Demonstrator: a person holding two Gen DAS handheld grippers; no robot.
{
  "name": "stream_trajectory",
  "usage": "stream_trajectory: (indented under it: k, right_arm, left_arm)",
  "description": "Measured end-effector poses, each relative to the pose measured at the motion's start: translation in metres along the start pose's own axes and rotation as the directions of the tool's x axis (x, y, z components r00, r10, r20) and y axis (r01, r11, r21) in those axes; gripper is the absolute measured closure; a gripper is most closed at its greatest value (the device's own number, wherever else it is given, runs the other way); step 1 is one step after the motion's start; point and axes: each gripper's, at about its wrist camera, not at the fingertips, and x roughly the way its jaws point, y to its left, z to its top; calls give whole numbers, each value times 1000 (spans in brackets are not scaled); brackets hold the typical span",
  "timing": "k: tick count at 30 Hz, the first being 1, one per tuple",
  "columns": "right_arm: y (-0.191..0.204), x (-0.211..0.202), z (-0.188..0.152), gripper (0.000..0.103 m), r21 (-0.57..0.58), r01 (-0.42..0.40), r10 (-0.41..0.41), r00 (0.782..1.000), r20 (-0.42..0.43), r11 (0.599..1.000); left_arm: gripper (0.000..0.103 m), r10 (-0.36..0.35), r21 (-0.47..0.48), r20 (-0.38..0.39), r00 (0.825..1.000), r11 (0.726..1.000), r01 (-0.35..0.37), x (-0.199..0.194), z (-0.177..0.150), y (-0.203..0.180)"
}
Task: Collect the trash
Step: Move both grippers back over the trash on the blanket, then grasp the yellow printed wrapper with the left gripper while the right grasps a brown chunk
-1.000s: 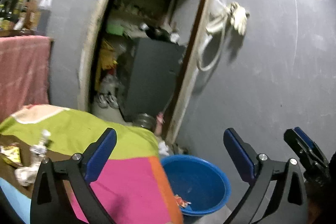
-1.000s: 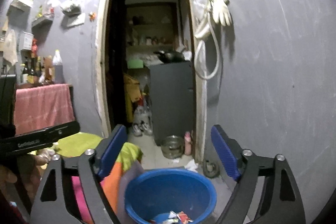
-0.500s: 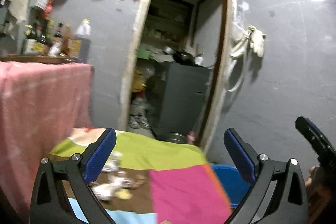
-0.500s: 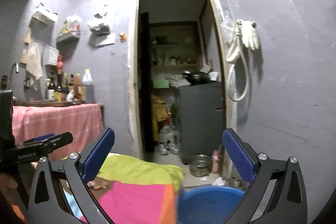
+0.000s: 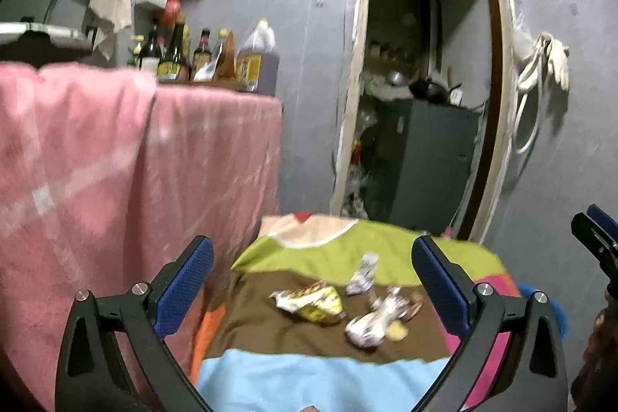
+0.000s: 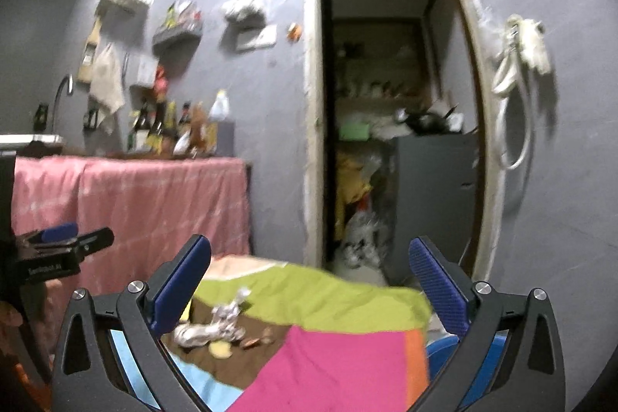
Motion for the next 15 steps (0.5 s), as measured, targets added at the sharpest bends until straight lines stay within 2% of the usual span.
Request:
stream_trajectory:
  k: [8,13,15]
  right_arm:
    - [10,40,-25,0,-22,-62,58,990,-132,998]
    - [11,65,-42,0,-13,-98,93,972,-217,995]
    - [10,74,-49,5,-6,-109,104,962,-253,994]
  left_arm:
    - [3,3,-1,-120,993,1000,-3,34,-25,22]
    - [3,-5,16,-183,983,1000,8,57,-32,24]
    - [3,-14,13,-210,978,1000,18,67,-34,28]
